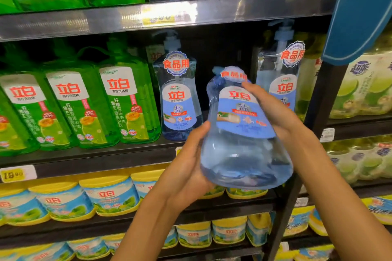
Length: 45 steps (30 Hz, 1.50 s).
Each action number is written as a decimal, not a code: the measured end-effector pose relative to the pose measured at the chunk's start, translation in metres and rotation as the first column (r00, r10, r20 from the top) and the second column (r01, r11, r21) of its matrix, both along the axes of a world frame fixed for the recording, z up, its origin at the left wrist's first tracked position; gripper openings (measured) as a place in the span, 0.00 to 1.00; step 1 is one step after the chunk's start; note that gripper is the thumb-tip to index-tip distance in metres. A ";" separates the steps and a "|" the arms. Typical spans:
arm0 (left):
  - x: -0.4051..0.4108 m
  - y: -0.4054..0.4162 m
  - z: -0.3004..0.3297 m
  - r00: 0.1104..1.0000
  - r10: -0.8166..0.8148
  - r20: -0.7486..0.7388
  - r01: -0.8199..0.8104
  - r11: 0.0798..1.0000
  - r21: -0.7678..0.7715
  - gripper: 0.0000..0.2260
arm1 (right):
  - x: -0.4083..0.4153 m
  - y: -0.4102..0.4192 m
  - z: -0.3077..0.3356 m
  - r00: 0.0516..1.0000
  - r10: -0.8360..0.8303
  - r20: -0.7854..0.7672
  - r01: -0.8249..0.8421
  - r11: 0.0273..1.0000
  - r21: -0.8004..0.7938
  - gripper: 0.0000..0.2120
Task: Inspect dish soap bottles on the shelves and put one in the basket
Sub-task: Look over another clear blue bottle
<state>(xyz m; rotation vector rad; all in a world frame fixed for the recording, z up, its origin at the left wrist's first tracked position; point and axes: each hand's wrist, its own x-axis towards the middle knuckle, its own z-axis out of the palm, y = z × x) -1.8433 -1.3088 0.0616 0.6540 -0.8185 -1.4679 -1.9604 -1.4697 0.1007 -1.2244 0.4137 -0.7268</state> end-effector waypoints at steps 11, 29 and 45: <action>0.007 -0.025 -0.034 0.712 0.411 0.569 -0.348 0.911 -0.222 0.18 | 0.010 0.013 0.015 0.966 -0.253 0.052 0.253 0.887 -0.386 0.37; 0.017 -0.070 -0.029 0.602 0.532 0.596 -0.441 0.843 -0.307 0.19 | 0.031 -0.024 0.016 0.913 -0.393 0.110 0.402 0.821 -0.405 0.18; 0.011 -0.100 -0.049 0.227 0.714 0.662 -0.581 0.645 -0.496 0.32 | 0.049 -0.035 0.003 0.856 -0.417 0.305 0.516 0.662 -0.543 0.21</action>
